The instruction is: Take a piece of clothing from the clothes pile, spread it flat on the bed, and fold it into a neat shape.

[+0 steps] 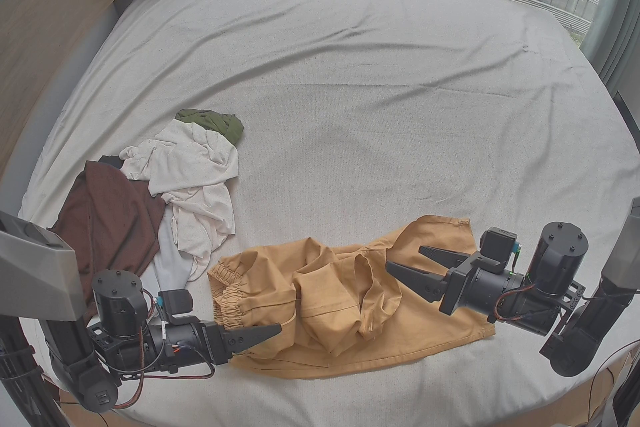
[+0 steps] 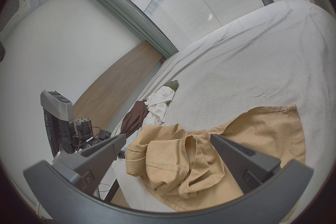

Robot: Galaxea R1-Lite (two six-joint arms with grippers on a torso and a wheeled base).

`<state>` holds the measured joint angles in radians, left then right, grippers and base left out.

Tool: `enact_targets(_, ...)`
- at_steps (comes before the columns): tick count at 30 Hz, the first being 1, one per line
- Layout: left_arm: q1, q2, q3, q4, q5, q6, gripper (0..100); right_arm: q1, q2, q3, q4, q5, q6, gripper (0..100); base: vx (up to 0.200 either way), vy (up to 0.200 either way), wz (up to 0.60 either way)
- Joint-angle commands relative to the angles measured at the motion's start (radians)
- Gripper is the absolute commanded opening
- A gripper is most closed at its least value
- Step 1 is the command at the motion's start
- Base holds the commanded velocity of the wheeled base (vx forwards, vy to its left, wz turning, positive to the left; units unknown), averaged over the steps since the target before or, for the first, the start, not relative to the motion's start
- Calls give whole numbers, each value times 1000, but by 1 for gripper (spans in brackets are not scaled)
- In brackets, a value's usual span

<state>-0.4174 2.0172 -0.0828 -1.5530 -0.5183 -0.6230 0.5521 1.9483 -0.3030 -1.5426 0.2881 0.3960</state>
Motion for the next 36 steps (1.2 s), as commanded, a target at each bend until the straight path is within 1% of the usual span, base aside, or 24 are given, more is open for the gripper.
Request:
enact_targets(1, -37, -98, -12, 1, 0, -43, 100, 2, 11, -1, -1, 0, 0, 100, 0, 0, 0)
enact_targets(4, -49, -109, -18, 1, -2, -63, 100, 2, 12, -1, -1, 0, 0, 100, 0, 0, 0)
enact_targets(8, -50, -98, -20, -1, -2, -63, 100, 2, 12, -1, -1, 0, 0, 100, 0, 0, 0)
enact_targets(14, -55, -66, -58, -1, 12, -63, 100, 2, 12, -2, -1, 0, 0, 100, 0, 0, 0)
enact_targets(15, -58, -52, -71, -1, 32, -63, 100, 2, 11, -2, -1, 0, 0, 100, 0, 0, 0)
enact_targets(20, -93, -2, -97, -2, 77, -63, 100, 0, 11, -4, -1, 0, 0, 100, 0, 0, 0)
enact_targets(25, -113, 11, -118, -2, 104, -63, 100, 0, 11, -4, -1, 0, 0, 100, 0, 0, 0)
enact_targets(26, -113, 11, -120, -2, 106, -63, 0, 0, 11, -4, -1, 0, 0, 100, 0, 0, 0)
enact_targets(31, -103, 8, -121, -2, 109, -63, 0, 0, 12, -4, -1, 0, 0, 100, 0, 0, 0)
enact_targets(36, -69, -38, -135, -2, 110, -63, 0, 5, 12, -4, -1, 0, 1, 100, 0, 0, 0)
